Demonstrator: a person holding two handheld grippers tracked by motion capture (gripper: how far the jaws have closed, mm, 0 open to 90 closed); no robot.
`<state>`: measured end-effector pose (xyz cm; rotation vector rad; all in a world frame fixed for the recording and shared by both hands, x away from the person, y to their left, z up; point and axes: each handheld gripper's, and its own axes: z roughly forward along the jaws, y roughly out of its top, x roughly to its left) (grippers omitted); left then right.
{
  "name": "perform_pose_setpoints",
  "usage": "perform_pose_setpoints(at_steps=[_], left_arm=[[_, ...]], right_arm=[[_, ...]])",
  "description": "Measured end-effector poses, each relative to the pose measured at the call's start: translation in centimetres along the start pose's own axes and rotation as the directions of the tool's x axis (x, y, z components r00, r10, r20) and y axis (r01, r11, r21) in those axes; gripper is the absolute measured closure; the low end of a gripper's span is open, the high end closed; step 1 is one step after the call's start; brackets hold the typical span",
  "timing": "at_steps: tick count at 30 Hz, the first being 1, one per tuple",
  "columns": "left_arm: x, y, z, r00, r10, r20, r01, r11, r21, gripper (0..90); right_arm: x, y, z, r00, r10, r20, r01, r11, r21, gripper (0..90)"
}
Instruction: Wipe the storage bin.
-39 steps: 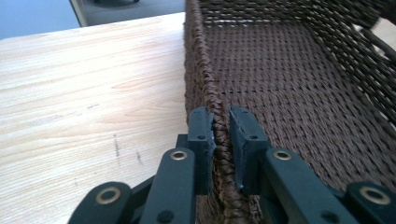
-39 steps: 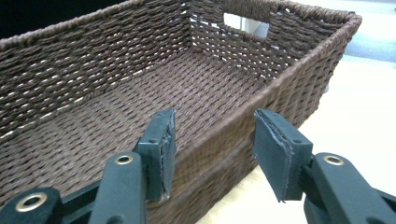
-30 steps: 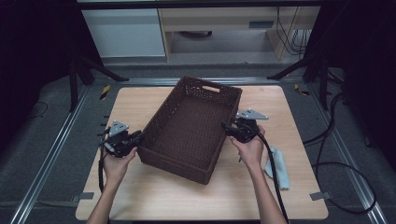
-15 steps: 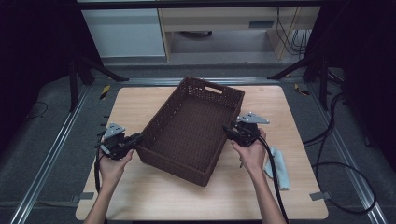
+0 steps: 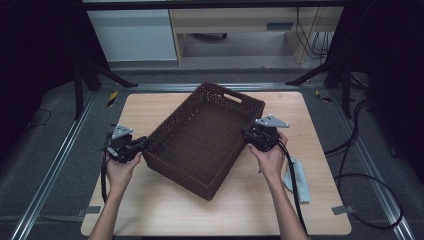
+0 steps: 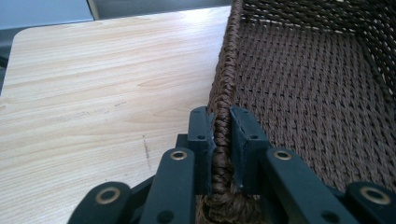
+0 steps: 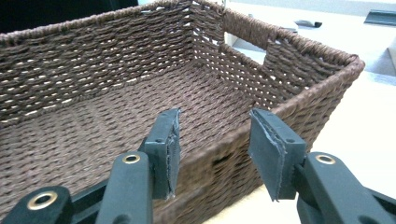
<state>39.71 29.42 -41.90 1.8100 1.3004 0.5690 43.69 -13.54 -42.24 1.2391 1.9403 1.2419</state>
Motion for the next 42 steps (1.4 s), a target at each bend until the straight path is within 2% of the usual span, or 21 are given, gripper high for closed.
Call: perform_pose_setpoints(at_steps=[2, 6, 9, 11, 12, 13, 17, 19, 20, 21, 23, 27, 33, 42], left_arm=[[0.2, 0.1, 0.2, 1.0, -0.002, -0.004, 0.002, 1.0, -0.004, 76.6], [0.1, 0.3, 0.2, 0.9997, 0.009, -0.025, -0.009, 1.0, -0.003, 74.9], [-0.4, 0.2, -0.3, 0.9987, 0.028, -0.043, -0.029, 0.9994, -0.016, 63.7], [-0.6, 0.0, -0.9, 0.9995, 0.019, -0.026, -0.02, 0.9993, -0.032, 55.7], [-0.8, -0.2, -1.3, 0.9989, 0.032, -0.033, -0.034, 0.9987, -0.038, 52.8], [-1.0, -0.4, -1.7, 0.9973, 0.053, -0.051, -0.056, 0.9972, -0.05, 51.1], [-1.7, -1.0, -2.8, 0.9978, 0.05, -0.043, -0.052, 0.9969, -0.059, 46.5], [-1.9, -1.3, -3.3, 0.9981, 0.034, -0.05, -0.037, 0.9974, -0.062, 45.4], [-2.1, -1.4, -3.5, 0.9988, 0.024, -0.043, -0.027, 0.9975, -0.065, 45.0], [-2.3, -1.5, -3.6, 0.9989, 0.02, -0.042, -0.023, 0.9977, -0.065, 44.9], [-2.6, -1.7, -3.7, 0.9991, 0.012, -0.04, -0.014, 0.9976, -0.068, 44.8], [-2.7, -1.7, -3.4, 0.9987, -0.001, -0.051, -0.002, 0.9977, -0.068, 43.0], [-2.1, -1.3, -2.8, 0.9977, -0.011, -0.067, 0.006, 0.9977, -0.067, 46.8], [-1.0, -0.3, -1.4, 0.9967, -0.002, -0.081, -0.003, 0.998, -0.063, 49.7]], right_arm=[[-0.2, -0.2, 0.3, 1.0, 0.003, 0.003, -0.003, 1.0, 0.012, 53.5], [-0.3, -0.6, 0.4, 0.9995, 0.024, -0.018, -0.024, 1.0, -0.008, 55.5], [-0.4, -0.6, 0.2, 0.9976, 0.059, -0.036, -0.059, 0.998, 0.005, 59.2], [-0.3, -0.6, 0.1, 0.9982, 0.053, -0.029, -0.053, 0.999, 0.008, 59.9], [-0.2, -0.6, 0.0, 0.9982, 0.051, -0.032, -0.05, 0.999, 0.009, 63.2], [-0.2, -0.6, -0.2, 0.9982, 0.047, -0.038, -0.046, 0.999, 0.01, 65.1], [0.2, -0.6, -0.6, 0.9995, 0.012, -0.031, -0.011, 1.0, 0.008, 68.1], [0.4, -0.6, -0.7, 0.9997, 0.005, -0.023, -0.005, 1.0, 0.004, 67.5], [0.4, -0.6, -0.7, 0.9998, 0.007, -0.018, -0.007, 1.0, 0.001, 64.3], [0.3, -0.6, -0.7, 0.9999, 0.007, -0.013, -0.007, 1.0, -0.004, 56.9], [0.1, -0.6, -0.8, 0.9996, 0.018, -0.024, -0.018, 1.0, 0.001, 51.3], [-0.3, -0.7, -1.4, 0.9998, 0.018, -0.007, -0.018, 1.0, -0.018, 45.4], [-1.5, -0.4, -2.2, 0.9995, 0.03, -0.005, -0.03, 0.998, -0.055, 43.8], [-3.1, -0.2, -2.4, 0.9985, 0.055, 0.007, -0.054, 0.996, -0.076, 43.0]])
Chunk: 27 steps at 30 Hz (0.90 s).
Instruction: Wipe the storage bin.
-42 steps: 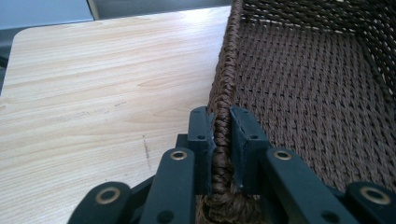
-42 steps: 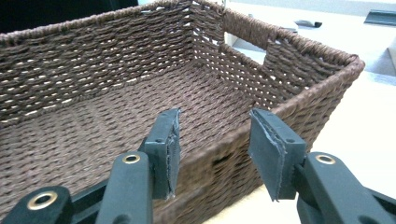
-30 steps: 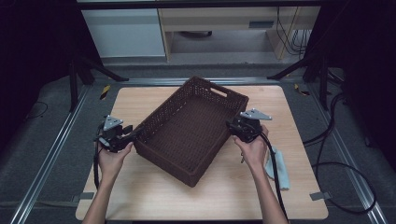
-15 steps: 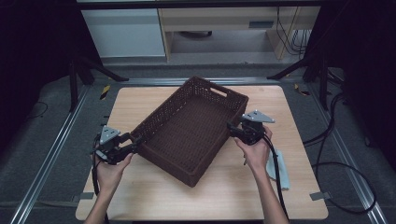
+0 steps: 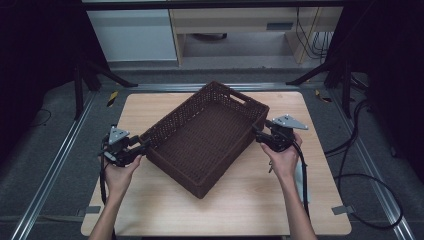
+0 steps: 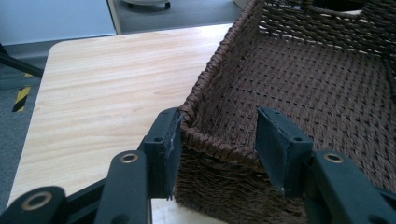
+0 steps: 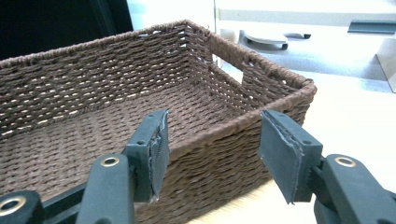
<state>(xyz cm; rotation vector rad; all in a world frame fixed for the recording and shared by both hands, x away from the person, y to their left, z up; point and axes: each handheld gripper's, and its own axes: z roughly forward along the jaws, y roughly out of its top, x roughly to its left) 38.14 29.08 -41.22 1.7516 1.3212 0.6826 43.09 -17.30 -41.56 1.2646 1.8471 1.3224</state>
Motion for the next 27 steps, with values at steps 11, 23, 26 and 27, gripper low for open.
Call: perform_pose_setpoints(at_steps=[11, 23, 26, 27], left_arm=[[1.0, 0.9, 1.7, 0.9999, 0.002, -0.011, -0.002, 1.0, -0.009, 50.6], [2.0, 1.9, 3.5, 0.9997, -0.022, -0.007, 0.022, 0.9996, -0.017, 50.6], [2.0, 2.0, 3.6, 0.9998, -0.014, -0.013, 0.014, 0.9998, -0.014, 50.6], [2.0, 2.0, 3.5, 0.9999, -0.01, -0.013, 0.009, 0.9999, -0.012, 50.4]], right_arm=[[-2.6, -0.2, 1.1, 0.9984, 0.011, 0.055, -0.011, 1.0, 0.001, 44.6], [-4.8, 0.4, 2.3, 0.9945, 0.023, 0.103, -0.022, 1.0, -0.003, 43.6], [-5.3, 0.2, 2.7, 0.9935, 0.036, 0.108, -0.035, 0.999, -0.002, 42.7], [-5.4, 0.1, 2.9, 0.9933, 0.034, 0.111, -0.035, 0.999, 0.004, 42.3]])
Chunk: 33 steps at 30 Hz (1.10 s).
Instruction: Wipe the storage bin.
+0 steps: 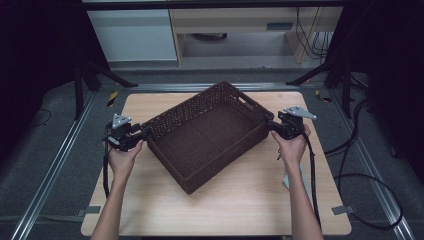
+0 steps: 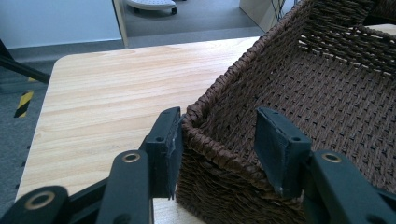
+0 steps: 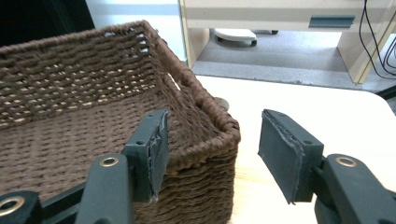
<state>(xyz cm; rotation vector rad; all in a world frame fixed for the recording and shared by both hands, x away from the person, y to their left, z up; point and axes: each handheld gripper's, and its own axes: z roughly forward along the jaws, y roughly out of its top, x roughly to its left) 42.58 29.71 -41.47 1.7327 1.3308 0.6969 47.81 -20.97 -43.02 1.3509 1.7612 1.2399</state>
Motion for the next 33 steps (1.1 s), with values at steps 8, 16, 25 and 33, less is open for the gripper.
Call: perform_pose_setpoints(at_steps=[8, 16, 25, 33], left_arm=[[-0.5, -0.1, -2.4, 0.998, 0.016, 0.061, -0.013, 0.9991, -0.041, 49.0], [-2.5, -1.4, -3.1, 0.9894, 0.039, 0.14, -0.035, 0.999, -0.029, 46.6], [-3.6, -1.4, -2.5, 0.9897, 0.062, 0.129, -0.061, 0.9981, -0.009, 45.6], [-3.4, -1.2, -2.3, 0.9904, 0.063, 0.123, -0.063, 0.998, -0.002, 47.0]], right_arm=[[-0.4, -0.4, 0.8, 0.9968, 0.051, -0.062, -0.05, 0.999, 0.009, 50.0], [0.2, -0.3, -0.3, 0.9972, 0.046, -0.059, -0.042, 0.998, 0.056, 49.8], [0.6, 0.0, -1.4, 0.9993, -0.012, -0.034, 0.014, 0.999, 0.049, 44.1], [0.1, 0.0, -0.1, 0.9979, -0.043, -0.048, 0.046, 0.996, 0.073, 66.4]])
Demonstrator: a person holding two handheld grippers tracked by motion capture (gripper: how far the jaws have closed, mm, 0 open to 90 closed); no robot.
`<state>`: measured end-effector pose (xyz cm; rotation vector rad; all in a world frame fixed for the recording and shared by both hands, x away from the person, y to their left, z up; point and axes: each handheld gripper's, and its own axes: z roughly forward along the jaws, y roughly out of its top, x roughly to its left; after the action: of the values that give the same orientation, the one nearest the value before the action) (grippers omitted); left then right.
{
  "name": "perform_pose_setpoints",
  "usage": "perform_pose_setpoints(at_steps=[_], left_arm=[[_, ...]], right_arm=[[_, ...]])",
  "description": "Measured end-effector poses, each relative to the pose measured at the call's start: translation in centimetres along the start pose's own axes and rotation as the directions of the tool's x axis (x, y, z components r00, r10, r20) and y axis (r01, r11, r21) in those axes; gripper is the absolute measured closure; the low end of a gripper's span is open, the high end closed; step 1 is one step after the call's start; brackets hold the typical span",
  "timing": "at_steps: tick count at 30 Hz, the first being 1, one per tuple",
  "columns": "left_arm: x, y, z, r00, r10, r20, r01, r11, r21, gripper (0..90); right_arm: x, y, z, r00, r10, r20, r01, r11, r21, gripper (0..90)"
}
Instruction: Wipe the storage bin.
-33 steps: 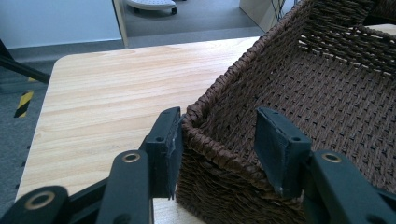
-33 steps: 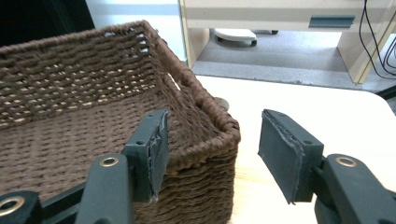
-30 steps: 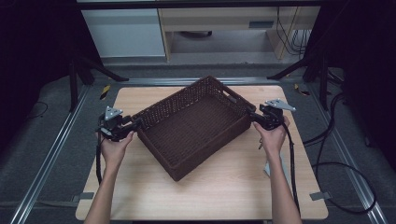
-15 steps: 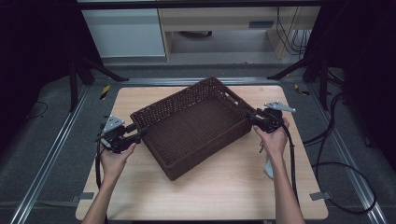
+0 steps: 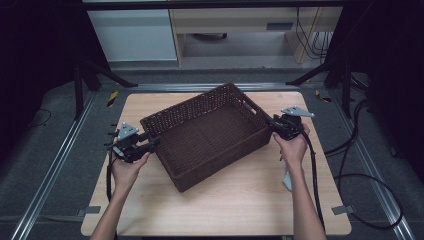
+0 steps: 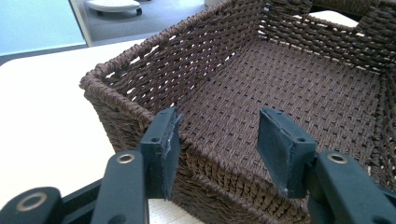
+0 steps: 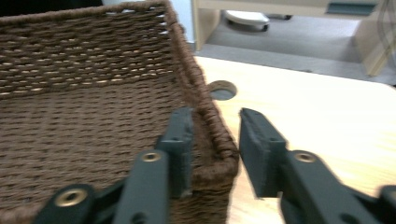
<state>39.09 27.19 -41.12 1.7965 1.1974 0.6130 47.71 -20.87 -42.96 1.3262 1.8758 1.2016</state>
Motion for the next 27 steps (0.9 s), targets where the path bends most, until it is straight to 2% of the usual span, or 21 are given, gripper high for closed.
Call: perform_pose_setpoints(at_steps=[2, 5, 10, 12, 15, 18, 20, 23, 27], left_arm=[[-0.1, -0.1, -0.1, 1.0, 0.0, -0.003, 0.0, 1.0, 0.003, 46.2], [-0.3, -0.3, -0.4, 1.0, -0.006, 0.003, 0.006, 1.0, -0.003, 46.0], [-1.2, -0.4, -1.4, 0.9996, 0.026, 0.013, -0.026, 0.9997, -0.002, 46.0], [-1.5, -0.5, -1.8, 0.9992, 0.034, 0.019, -0.034, 0.9994, -0.003, 46.9], [-2.1, -1.0, -1.6, 0.9979, 0.062, -0.015, -0.062, 0.9978, 0.023, 51.5], [-1.9, -1.4, -1.3, 0.998, 0.054, -0.032, -0.053, 0.9984, 0.021, 54.7], [-1.6, -1.5, -1.3, 0.9991, 0.037, -0.022, -0.036, 0.9992, 0.016, 57.9], [-1.3, -1.4, -1.2, 0.9992, 0.034, -0.02, -0.033, 0.9991, 0.026, 60.6], [-1.3, -1.4, -1.0, 0.9988, 0.032, -0.038, -0.031, 0.9993, 0.023, 59.6]], right_arm=[[0.4, 0.0, -0.2, 0.9991, -0.036, 0.022, 0.036, 0.999, 0.01, 66.7], [1.0, -0.2, -1.0, 0.9984, -0.051, 0.022, 0.051, 0.998, 0.027, 66.7], [1.9, -1.4, -3.0, 0.9997, -0.014, -0.021, 0.015, 1.0, 0.014, 65.6], [2.2, -1.6, -3.7, 0.9994, -0.021, -0.028, 0.022, 1.0, 0.021, 65.1], [2.5, -1.5, -4.0, 0.9983, -0.051, -0.028, 0.052, 0.998, 0.026, 64.1], [2.3, -1.2, -4.0, 0.998, -0.057, -0.027, 0.058, 0.998, 0.009, 59.2], [2.2, -1.2, -3.7, 0.9976, -0.063, -0.029, 0.063, 0.998, -0.002, 58.5], [1.8, -1.5, -2.9, 0.9968, -0.073, -0.031, 0.074, 0.997, 0.012, 62.7], [1.6, -1.5, -2.7, 0.9959, -0.058, -0.069, 0.06, 0.998, 0.016, 76.0]])
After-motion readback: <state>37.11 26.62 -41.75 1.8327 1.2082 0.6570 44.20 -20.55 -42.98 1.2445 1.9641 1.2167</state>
